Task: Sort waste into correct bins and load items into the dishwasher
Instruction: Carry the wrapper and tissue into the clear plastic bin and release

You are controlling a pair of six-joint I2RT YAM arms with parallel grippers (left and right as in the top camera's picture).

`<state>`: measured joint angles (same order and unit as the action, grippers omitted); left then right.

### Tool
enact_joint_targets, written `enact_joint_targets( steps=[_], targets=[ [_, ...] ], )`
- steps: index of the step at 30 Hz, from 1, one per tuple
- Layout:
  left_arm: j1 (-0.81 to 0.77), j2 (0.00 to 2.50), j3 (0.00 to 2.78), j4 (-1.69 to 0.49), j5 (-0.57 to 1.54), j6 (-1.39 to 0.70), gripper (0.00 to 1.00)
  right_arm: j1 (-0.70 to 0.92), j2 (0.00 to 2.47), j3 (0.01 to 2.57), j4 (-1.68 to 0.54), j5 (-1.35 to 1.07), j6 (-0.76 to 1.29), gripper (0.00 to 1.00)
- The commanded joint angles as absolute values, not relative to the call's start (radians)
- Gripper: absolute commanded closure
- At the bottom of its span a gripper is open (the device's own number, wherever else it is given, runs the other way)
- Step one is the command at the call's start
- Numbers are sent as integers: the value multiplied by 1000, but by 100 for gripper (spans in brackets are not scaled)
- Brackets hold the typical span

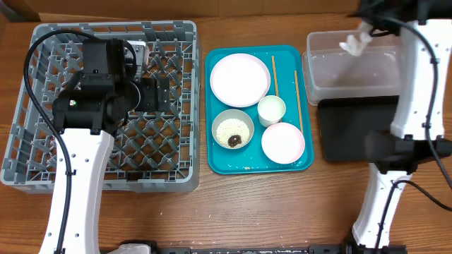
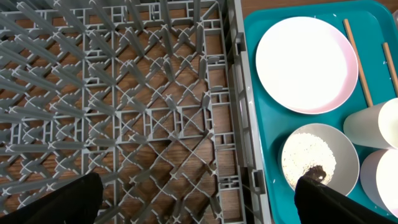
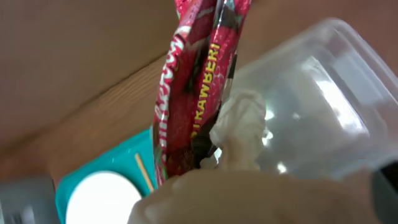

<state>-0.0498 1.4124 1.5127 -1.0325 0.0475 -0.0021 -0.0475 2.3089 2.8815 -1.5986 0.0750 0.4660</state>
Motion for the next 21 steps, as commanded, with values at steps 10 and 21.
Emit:
enact_joint_targets(
  steps=[10, 21],
  targets=[
    [-46, 1420, 1533, -1033, 44, -15, 0, -69, 2315, 2484, -1446, 209, 1009, 96],
    [-46, 1420, 1533, -1033, 44, -15, 0, -69, 2315, 2260, -1324, 201, 1013, 50]
  ],
)
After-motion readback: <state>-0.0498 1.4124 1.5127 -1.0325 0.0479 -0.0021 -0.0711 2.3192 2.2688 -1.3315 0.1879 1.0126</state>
